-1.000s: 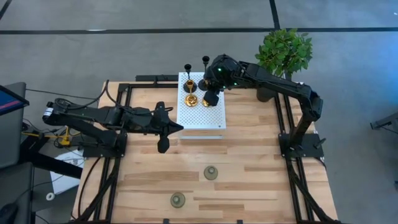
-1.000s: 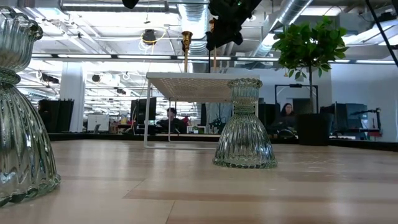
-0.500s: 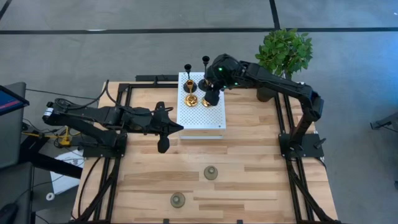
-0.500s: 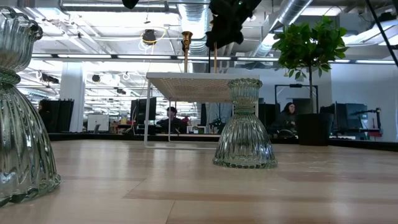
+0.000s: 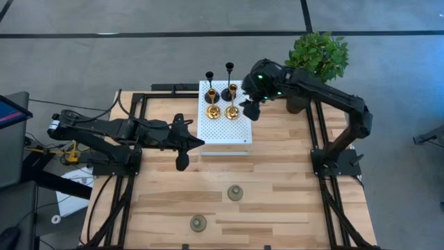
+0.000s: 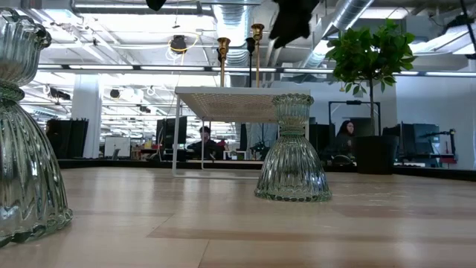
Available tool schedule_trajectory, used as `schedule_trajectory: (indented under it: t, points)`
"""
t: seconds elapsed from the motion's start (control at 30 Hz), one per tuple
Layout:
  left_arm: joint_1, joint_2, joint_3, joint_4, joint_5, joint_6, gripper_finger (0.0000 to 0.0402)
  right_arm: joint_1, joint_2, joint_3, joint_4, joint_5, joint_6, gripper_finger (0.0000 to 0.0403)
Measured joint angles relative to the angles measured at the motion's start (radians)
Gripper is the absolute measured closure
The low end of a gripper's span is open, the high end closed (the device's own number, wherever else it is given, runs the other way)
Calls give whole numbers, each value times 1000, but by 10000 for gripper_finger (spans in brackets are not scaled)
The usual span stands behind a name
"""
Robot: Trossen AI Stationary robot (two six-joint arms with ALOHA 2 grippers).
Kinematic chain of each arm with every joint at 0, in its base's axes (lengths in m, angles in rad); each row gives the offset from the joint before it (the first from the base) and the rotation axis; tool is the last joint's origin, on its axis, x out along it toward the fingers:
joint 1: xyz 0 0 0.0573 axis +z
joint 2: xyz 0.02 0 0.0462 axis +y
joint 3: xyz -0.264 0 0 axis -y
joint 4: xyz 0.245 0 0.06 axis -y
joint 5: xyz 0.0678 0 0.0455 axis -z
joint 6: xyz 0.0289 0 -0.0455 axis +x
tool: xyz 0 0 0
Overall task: Pick & Place candle stick holders
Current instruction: Put the top green glass candle holder on the shelf
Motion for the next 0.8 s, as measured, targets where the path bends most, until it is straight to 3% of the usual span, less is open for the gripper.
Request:
schedule_trajectory:
  t: [0.43, 0.8]
  points:
    - [-2, 0, 0, 0, 8, 1, 394, 129, -165, 0, -264, -110, 152, 256]
    - [-18, -1, 0, 0, 8, 0, 394, 361, -129, 0, -314, -111, 353, 323]
